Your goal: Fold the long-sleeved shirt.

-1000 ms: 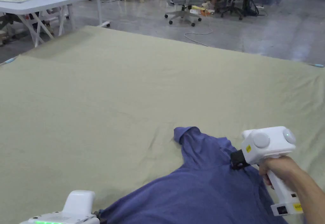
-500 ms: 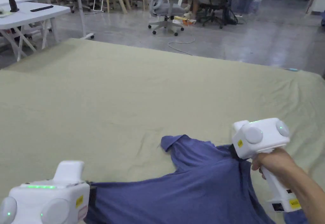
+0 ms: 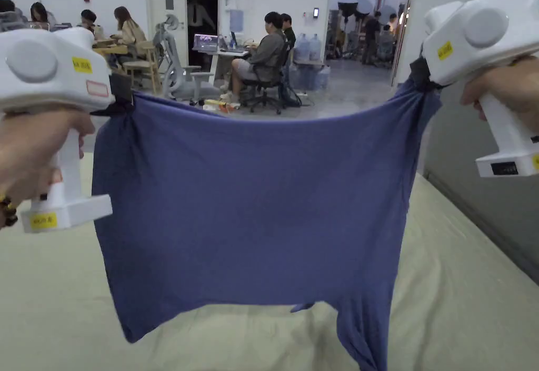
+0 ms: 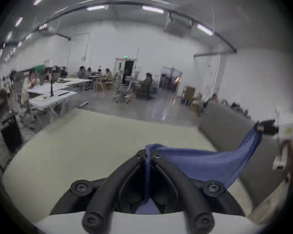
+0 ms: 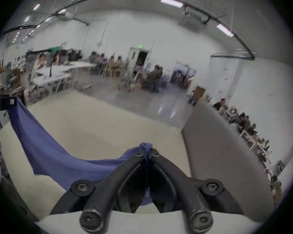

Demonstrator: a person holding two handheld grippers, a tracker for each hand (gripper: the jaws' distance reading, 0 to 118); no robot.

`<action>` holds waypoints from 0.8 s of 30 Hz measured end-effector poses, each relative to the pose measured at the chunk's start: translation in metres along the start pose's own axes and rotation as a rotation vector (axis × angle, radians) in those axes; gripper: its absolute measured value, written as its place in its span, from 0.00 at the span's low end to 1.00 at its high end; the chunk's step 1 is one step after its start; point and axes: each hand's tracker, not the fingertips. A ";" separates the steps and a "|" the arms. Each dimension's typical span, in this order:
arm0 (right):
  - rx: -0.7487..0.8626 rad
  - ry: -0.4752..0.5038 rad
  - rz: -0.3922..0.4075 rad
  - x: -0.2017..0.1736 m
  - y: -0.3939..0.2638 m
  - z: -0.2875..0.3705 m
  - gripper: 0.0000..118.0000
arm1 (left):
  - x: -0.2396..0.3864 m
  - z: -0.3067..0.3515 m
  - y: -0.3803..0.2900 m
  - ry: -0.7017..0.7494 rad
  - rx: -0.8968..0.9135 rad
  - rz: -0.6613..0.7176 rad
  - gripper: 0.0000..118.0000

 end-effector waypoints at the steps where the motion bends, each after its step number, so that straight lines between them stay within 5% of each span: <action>1: 0.035 -0.038 -0.014 0.007 0.016 0.005 0.00 | 0.008 -0.002 0.022 0.017 0.020 -0.016 0.00; 5: 0.169 -0.124 -0.081 0.035 0.065 0.028 0.00 | 0.047 0.005 0.088 0.092 0.131 -0.114 0.00; 9: 0.244 -0.214 0.006 0.041 0.091 0.044 0.00 | 0.076 0.025 0.112 0.046 0.214 -0.119 0.00; 13: 0.222 -0.203 -0.023 0.045 0.086 0.039 0.00 | 0.091 0.025 0.103 0.052 0.209 -0.196 0.00; 24: -0.077 -0.035 -0.109 -0.031 -0.115 -0.077 0.00 | 0.008 -0.070 -0.082 0.135 -0.138 -0.173 0.00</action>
